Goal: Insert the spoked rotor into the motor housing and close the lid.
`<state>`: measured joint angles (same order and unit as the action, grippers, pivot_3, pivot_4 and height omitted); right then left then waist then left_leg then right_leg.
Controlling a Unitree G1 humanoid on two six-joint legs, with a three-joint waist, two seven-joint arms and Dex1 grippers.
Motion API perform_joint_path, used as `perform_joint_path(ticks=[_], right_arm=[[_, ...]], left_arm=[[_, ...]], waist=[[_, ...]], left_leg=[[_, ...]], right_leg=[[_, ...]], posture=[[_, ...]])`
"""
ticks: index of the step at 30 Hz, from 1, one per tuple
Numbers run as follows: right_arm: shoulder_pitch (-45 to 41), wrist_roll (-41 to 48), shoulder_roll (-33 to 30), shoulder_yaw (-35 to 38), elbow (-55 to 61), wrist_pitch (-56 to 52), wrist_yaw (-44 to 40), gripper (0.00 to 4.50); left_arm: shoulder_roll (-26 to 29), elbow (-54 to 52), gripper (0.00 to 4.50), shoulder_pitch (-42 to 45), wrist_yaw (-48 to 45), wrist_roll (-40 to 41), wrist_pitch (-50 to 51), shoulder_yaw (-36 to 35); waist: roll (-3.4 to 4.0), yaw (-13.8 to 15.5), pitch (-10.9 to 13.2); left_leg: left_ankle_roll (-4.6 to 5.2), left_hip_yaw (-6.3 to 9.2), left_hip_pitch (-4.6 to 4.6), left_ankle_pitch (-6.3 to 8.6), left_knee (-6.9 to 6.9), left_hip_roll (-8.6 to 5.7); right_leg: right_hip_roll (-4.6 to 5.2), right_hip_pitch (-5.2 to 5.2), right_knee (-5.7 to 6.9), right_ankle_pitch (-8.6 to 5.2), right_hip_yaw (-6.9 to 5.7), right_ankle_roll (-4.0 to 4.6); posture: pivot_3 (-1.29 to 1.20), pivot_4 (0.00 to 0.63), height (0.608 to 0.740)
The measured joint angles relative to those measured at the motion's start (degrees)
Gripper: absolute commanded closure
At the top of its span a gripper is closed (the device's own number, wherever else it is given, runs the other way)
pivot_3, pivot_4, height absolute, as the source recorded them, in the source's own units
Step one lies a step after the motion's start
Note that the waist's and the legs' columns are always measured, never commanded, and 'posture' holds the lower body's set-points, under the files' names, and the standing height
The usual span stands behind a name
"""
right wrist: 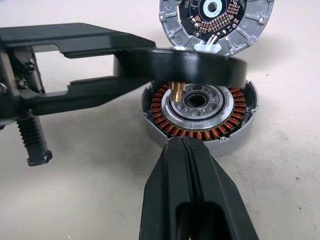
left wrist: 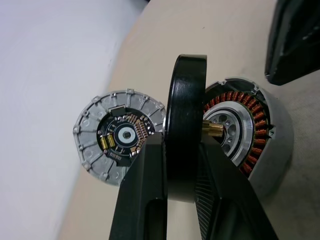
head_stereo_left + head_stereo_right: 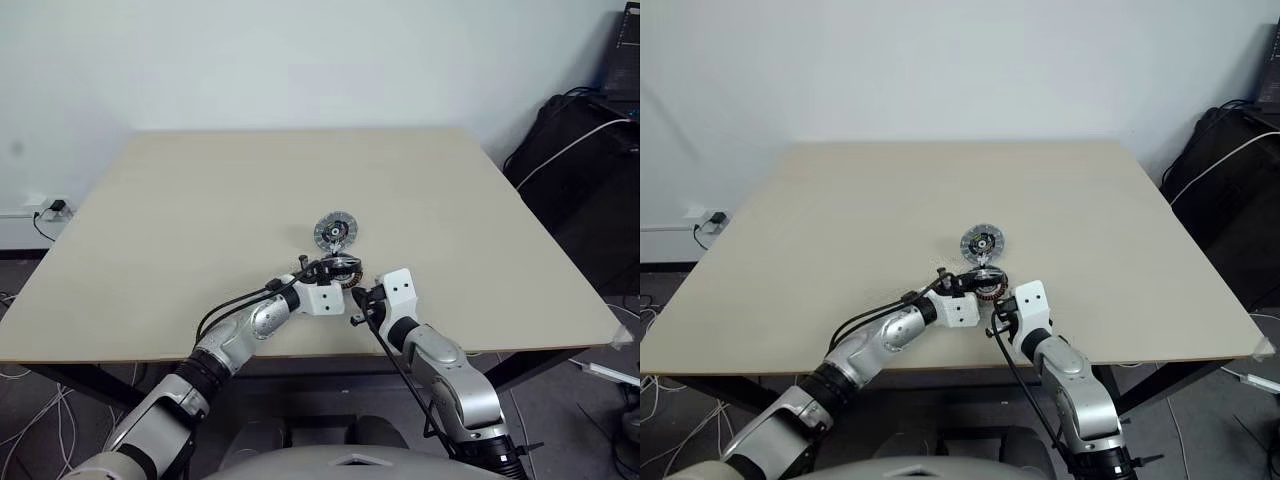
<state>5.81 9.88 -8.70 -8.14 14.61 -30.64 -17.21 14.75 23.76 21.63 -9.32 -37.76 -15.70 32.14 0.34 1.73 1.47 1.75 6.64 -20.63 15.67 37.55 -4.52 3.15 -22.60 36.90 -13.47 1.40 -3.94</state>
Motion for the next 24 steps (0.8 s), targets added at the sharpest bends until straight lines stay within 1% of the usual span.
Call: perform_joint_path(ticks=[16,20,24], right_arm=[[0.01,0.00,0.06,-0.01,0.00,0.01,0.04,4.50],[0.01,-0.01,0.06,-0.01,0.00,0.01,0.09,4.50],[0.06,-0.01,0.07,0.00,0.01,0.01,0.13,4.50]], left_arm=[[-0.66,5.01,4.12,4.05,3.79,-4.31,-0.88,1.48],[-1.17,5.95,4.12,4.24,4.14,-4.84,-1.44,2.59],[-1.33,6.86,4.12,4.76,4.31,-5.06,-2.12,2.82]], waist=[[0.00,-0.03,0.00],[0.00,-0.05,-0.01],[0.00,-0.06,0.00]], left_leg=[[0.01,0.00,0.00,-0.01,0.03,-0.01],[0.01,-0.01,0.00,-0.01,0.03,-0.01],[0.01,-0.01,0.00,-0.01,0.04,-0.01]], right_leg=[[0.00,0.00,0.04,0.04,-0.01,0.01],[0.00,0.00,0.04,0.15,-0.01,0.20],[0.00,0.00,0.04,0.15,-0.02,0.20]], posture=[[0.00,0.000,0.740],[0.00,0.000,0.740],[0.00,0.000,0.740]])
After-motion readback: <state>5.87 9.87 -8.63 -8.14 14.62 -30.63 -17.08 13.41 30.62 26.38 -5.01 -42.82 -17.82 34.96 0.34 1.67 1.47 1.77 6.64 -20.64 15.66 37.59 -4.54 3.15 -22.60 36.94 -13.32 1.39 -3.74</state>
